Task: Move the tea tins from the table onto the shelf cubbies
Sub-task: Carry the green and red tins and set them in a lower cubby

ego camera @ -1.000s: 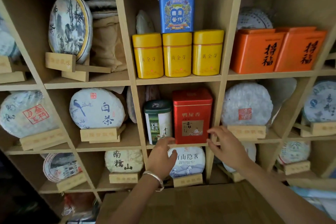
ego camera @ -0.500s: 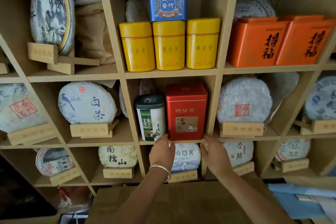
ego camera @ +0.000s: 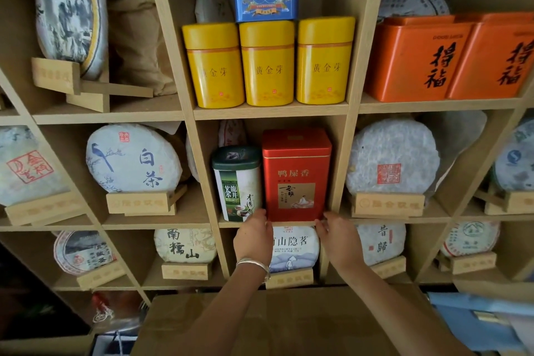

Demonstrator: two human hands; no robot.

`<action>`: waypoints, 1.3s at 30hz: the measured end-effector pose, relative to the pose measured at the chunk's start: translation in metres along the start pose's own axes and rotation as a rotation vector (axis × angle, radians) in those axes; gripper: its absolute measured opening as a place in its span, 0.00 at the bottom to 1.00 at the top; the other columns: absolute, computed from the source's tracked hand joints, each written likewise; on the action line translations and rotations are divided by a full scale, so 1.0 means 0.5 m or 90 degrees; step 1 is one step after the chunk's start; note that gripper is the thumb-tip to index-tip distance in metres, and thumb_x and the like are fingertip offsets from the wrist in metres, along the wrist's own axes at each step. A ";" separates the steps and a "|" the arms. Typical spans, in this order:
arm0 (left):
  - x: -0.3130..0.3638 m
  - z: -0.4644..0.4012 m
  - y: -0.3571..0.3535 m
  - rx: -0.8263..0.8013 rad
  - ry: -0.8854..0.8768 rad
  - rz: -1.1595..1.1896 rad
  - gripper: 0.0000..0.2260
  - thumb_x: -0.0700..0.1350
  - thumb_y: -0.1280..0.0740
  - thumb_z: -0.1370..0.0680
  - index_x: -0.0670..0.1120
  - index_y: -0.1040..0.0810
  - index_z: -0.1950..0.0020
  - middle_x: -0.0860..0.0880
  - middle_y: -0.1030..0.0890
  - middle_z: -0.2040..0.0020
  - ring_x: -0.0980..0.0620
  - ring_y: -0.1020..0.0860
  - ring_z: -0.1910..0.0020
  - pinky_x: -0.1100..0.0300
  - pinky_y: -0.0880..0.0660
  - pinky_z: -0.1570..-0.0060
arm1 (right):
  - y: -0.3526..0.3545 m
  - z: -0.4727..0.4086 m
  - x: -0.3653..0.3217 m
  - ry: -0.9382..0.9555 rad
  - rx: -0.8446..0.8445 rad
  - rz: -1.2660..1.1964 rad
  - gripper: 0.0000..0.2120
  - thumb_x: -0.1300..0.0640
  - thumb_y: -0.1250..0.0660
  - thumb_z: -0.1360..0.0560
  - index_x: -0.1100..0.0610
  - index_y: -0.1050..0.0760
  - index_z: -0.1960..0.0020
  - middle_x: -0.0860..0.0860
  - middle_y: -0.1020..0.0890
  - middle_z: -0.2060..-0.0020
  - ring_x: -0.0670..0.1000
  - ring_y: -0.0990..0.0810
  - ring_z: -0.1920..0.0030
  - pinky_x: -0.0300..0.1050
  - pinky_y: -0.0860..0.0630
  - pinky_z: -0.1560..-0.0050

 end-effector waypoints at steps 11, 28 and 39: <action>0.002 -0.006 -0.004 0.011 0.002 -0.006 0.11 0.43 0.40 0.20 0.47 0.25 0.39 0.49 0.17 0.46 0.46 0.19 0.51 0.57 0.26 0.58 | 0.006 -0.004 0.001 0.018 0.000 0.017 0.10 0.55 0.37 0.21 0.61 0.23 0.52 0.55 0.17 0.60 0.54 0.18 0.59 0.49 0.22 0.60; 0.008 0.005 -0.008 0.010 0.030 -0.072 0.10 0.45 0.42 0.19 0.47 0.26 0.39 0.48 0.17 0.49 0.45 0.18 0.53 0.55 0.25 0.60 | 0.003 -0.003 0.007 0.034 0.026 0.031 0.09 0.56 0.36 0.22 0.61 0.22 0.55 0.55 0.18 0.62 0.54 0.19 0.63 0.45 0.24 0.64; -0.082 0.059 0.032 0.070 0.024 0.031 0.15 0.47 0.33 0.24 0.47 0.27 0.38 0.48 0.20 0.45 0.46 0.19 0.52 0.51 0.21 0.61 | 0.023 0.049 -0.003 0.069 0.072 -0.028 0.06 0.53 0.32 0.24 0.57 0.21 0.54 0.50 0.20 0.65 0.47 0.22 0.68 0.34 0.35 0.72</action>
Point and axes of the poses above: each hand's wrist, its own z-axis away from the middle knuckle, its own y-axis out of the back of the hand, x = y × z, the point moved 6 cm from there along -z, towards the middle knuckle
